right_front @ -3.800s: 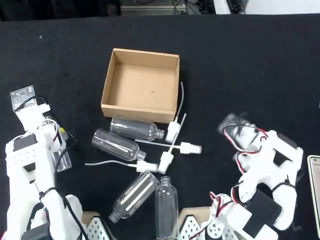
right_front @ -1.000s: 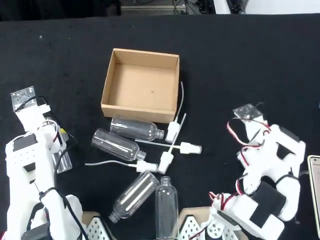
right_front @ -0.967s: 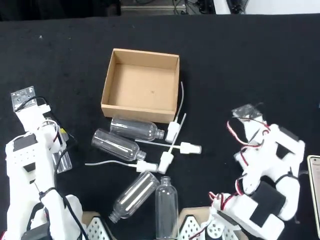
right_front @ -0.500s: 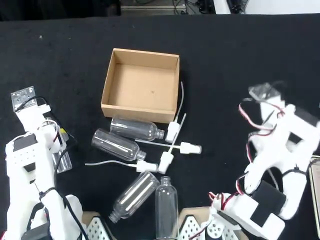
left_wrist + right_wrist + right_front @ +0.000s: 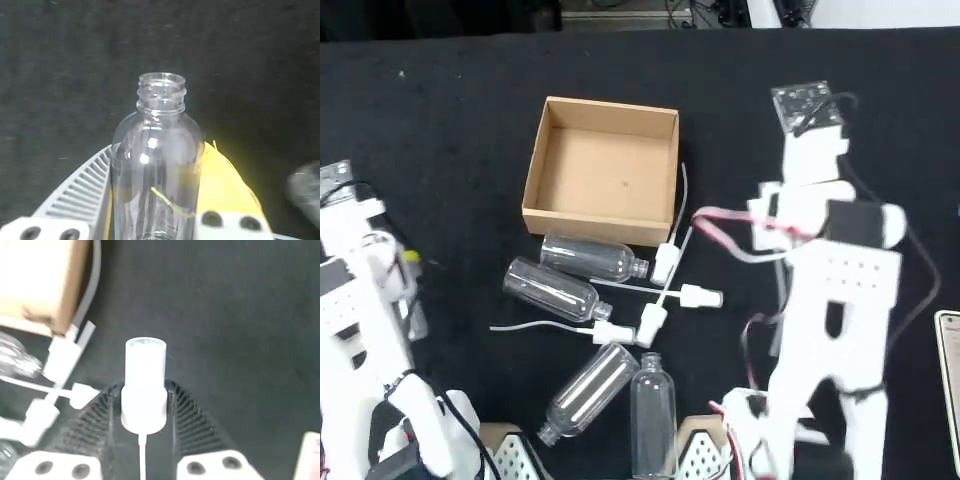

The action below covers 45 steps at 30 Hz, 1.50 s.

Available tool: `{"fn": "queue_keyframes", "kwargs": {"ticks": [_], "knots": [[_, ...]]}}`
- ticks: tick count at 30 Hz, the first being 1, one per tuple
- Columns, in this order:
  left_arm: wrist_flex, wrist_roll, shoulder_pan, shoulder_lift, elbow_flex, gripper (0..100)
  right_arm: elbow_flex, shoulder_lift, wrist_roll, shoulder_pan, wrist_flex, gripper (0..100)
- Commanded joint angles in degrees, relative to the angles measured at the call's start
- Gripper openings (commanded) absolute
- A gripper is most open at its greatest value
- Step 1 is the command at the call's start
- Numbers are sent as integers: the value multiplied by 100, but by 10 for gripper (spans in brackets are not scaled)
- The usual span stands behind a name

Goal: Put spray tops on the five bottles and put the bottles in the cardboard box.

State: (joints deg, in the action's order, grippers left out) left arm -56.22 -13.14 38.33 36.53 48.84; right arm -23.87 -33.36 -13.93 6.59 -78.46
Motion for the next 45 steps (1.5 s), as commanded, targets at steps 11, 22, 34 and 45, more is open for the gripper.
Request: {"fn": "queue_keyframes", "kwargs": {"ticks": [11,22,34,45], "knots": [[-633,-2497,1727,-1556,-725,92,-2343,-1015,1415,-2119,2303,11],[-642,-3824,2396,-3473,-1842,95,-2756,-1015,1415,-2119,2567,11],[-1477,-4369,2387,-3974,-2888,267,-2818,-1015,1380,-2101,2549,11],[-1002,-5310,2255,-3947,-2633,267,-2862,-1015,1371,-2092,2567,11]]}}
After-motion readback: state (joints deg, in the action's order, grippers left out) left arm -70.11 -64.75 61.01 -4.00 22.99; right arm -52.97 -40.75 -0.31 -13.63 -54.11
